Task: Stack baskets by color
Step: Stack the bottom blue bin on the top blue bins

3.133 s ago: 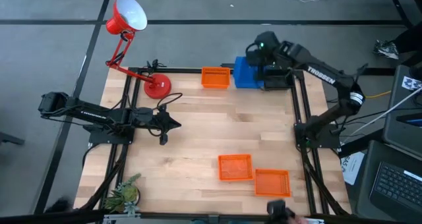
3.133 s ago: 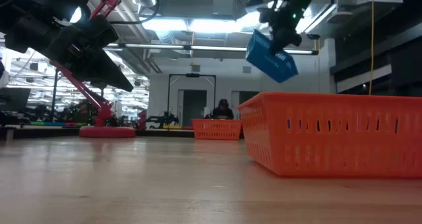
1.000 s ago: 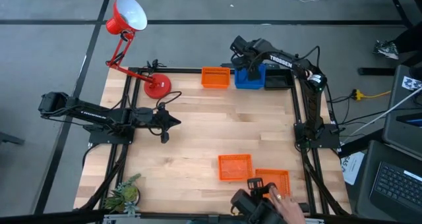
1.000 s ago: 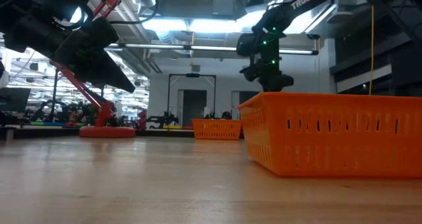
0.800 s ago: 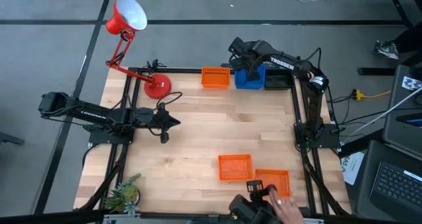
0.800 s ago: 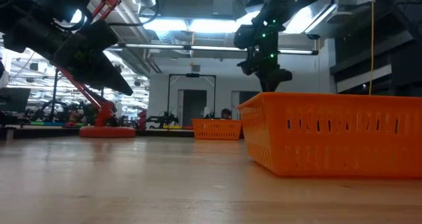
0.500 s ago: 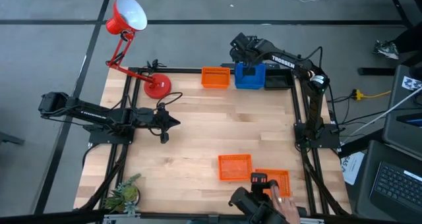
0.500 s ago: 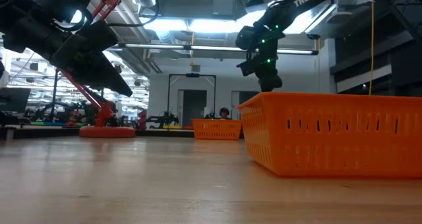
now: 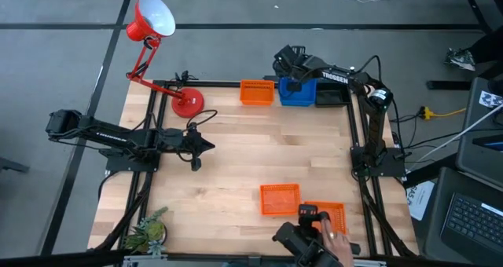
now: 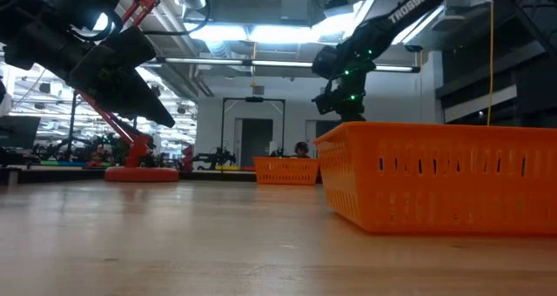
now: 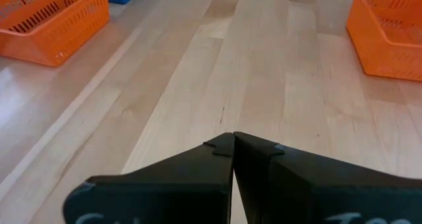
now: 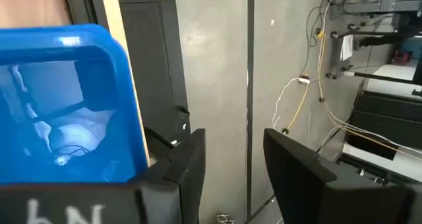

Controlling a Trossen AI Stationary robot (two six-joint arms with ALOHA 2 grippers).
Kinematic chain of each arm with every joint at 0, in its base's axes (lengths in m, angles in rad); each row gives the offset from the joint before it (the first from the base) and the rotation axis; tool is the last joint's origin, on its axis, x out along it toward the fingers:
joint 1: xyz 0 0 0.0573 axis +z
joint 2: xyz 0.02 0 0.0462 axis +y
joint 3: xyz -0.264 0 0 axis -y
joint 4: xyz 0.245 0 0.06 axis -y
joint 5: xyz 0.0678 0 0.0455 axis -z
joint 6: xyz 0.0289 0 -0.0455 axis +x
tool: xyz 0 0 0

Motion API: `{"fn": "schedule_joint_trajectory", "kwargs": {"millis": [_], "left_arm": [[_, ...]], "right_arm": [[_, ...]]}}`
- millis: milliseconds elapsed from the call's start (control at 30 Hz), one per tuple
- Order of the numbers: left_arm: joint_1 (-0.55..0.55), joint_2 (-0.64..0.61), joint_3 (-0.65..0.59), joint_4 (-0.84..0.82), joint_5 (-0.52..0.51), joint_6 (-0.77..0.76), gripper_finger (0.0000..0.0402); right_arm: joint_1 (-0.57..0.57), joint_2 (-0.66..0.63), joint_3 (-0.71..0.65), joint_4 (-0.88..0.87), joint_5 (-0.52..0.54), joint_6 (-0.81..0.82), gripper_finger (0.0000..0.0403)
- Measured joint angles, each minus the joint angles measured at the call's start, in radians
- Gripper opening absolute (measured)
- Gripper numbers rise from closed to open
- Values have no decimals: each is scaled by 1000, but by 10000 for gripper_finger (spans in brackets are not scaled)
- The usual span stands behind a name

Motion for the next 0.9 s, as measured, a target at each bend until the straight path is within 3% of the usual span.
{"fn": "schedule_joint_trajectory", "kwargs": {"millis": [667, 733, 900], "left_arm": [[0, 0, 0, 1, 0, 0, 0], [0, 0, 0, 1, 0, 0, 0], [0, 0, 0, 1, 0, 0, 0]], "right_arm": [[-4, 0, 10, -6, -232, 117, 153], [-3, 0, 10, 16, -204, 117, 153], [-3, 0, 30, 72, 12, 109, 153]]}}
